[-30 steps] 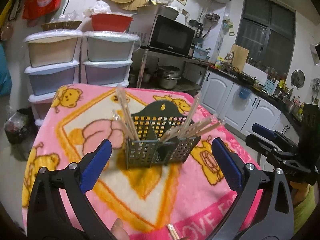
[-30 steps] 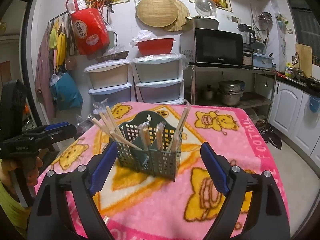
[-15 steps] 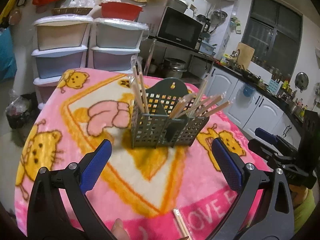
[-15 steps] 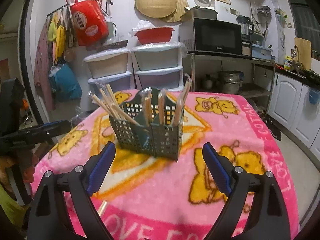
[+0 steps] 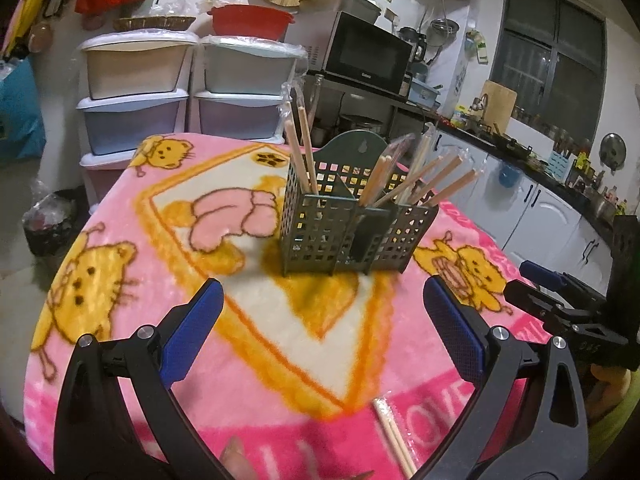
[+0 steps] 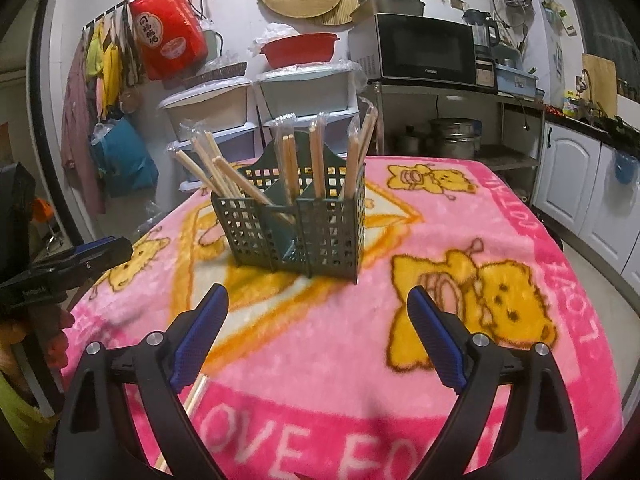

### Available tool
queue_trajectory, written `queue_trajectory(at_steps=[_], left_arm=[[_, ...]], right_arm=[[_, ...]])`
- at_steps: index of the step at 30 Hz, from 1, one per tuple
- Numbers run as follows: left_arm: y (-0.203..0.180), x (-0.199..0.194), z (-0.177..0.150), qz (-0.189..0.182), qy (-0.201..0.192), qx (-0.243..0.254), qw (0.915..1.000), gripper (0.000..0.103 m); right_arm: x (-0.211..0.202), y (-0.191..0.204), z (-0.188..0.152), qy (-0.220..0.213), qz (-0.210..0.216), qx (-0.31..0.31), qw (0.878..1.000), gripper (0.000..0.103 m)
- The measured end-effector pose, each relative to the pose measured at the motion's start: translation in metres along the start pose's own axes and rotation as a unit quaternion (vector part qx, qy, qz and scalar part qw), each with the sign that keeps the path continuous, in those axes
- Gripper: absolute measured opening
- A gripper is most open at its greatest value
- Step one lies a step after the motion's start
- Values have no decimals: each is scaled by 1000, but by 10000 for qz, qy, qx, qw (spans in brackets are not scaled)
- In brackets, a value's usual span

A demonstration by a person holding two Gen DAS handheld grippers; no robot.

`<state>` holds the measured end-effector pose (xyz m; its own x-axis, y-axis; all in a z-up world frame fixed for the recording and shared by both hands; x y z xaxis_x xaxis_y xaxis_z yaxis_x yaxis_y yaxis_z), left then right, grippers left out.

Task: Organize utensils

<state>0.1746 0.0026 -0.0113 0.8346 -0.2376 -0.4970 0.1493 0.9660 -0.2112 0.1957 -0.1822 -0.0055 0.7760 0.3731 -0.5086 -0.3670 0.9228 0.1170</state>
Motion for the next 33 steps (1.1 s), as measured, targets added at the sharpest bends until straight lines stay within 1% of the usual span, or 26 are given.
queue_trajectory(at_steps=[5,7,11,17,24,30,33], left_arm=[[1,2,-5,2,-48,10,10000,92],[2,3,-7,30,-75,9,10000,92],[2,3,-11,29,-124,-1,9999,92],[3,6,-16,82,-224,16,9997,92],[4,7,-17,108,-373,50,9992,92],[4,4,-15,191,-550,68,9983,92],[4,2,-12,302,-681,143,9971,92]], right_arm=[[1,0,-7,8,-5,7,10000,89],[1,0,-10,8,-17,6,10000,92],[3,-3,-17,20,-47,44,10000,92],[6,-5,-24,-21,-164,-35,9999,93],[-2,-10,-20,-495,-537,-230,9971,96],[-9,-16,-14,-846,-604,-153,9945,96],[-14,-19,-10,-1012,-654,-117,9926,96]])
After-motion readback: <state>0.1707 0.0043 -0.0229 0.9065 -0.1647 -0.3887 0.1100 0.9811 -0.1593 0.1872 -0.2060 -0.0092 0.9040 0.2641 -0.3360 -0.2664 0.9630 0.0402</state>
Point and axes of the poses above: each gripper's, at about its wrist camera, not at the fingertips, and x roughly the way its jaws point, y to its left, z to its top, the point moved 10 cm from there along x, roughly the way its jaws point
